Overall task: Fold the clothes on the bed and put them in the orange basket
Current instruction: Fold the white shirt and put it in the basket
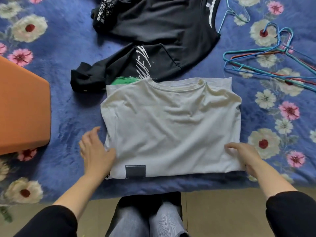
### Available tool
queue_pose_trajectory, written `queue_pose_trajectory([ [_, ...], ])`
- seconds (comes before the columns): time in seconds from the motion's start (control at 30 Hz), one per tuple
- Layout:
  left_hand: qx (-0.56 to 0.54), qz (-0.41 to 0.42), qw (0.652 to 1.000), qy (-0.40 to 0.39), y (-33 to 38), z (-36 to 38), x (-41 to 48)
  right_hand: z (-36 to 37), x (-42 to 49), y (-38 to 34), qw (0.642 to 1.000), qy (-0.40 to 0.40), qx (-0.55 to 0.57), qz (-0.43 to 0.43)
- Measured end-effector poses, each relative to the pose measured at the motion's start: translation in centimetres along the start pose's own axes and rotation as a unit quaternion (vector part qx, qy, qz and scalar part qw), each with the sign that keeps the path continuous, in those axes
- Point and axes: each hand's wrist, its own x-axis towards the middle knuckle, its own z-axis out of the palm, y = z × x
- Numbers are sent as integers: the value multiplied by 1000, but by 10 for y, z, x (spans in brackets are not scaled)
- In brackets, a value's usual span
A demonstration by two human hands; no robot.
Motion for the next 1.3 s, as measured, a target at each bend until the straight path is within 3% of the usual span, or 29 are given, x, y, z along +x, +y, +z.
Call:
queue_pose_trajectory([
  [0.1, 49, 206, 977, -5, 31, 27, -2, -2, -5, -5, 998, -36, 37, 37],
  [0.2, 161, 356, 912, -126, 59, 62, -6, -4, -16, -18, 993, -78, 67, 55],
  [0.27, 229, 379, 869, -220, 73, 77, -7, -3, -28, -31, 988, -110, 94, 49],
  [0.4, 222, 315, 870, -309, 90, 83, -4, 22, -60, -60, 968, -140, 207, -11],
  [0.47, 64, 258, 898, -351, 89, 77, 1, 52, -82, -72, 953, -153, 243, -93],
  [0.53, -177, 111, 906, -367, 88, 62, 9, 89, -105, -80, 953, -144, 182, -196],
  [0.6, -374, -80, 857, -345, 82, 38, 20, 128, -123, -80, 945, -146, 63, -286],
  [0.67, -512, -216, 769, -317, 61, 19, 36, 166, -133, -70, 918, -221, -52, -325],
  [0.73, -595, -275, 696, -294, 36, 4, 49, 193, -141, -56, 882, -333, -131, -308],
  [0.8, -625, -282, 666, -292, 18, -4, 52, 206, -140, -43, 861, -369, -209, -279],
  [0.87, -604, -268, 686, -303, 13, -6, 51, 207, -130, -36, 864, -324, -272, -275],
  [0.93, -502, -196, 788, -297, 13, -2, 48, 201, -115, -30, 882, -264, -291, -261],
  [1.0, -350, -88, 902, -235, 18, 5, 43, 191, -101, -26, 905, -210, -278, -242],
  [1.03, -316, -67, 926, -193, 22, 5, 39, 187, -94, -25, 916, -187, -266, -235],
  [1.07, -322, -56, 930, -167, 28, 2, 34, 182, -88, -25, 927, -165, -247, -229],
  [1.2, -455, -84, 868, -182, 18, -9, 24, 169, -73, -26, 947, -98, -204, -230],
  [1.3, -334, -117, 925, -141, -7, -7, 19, 170, -72, -22, 933, -97, -248, -243],
])
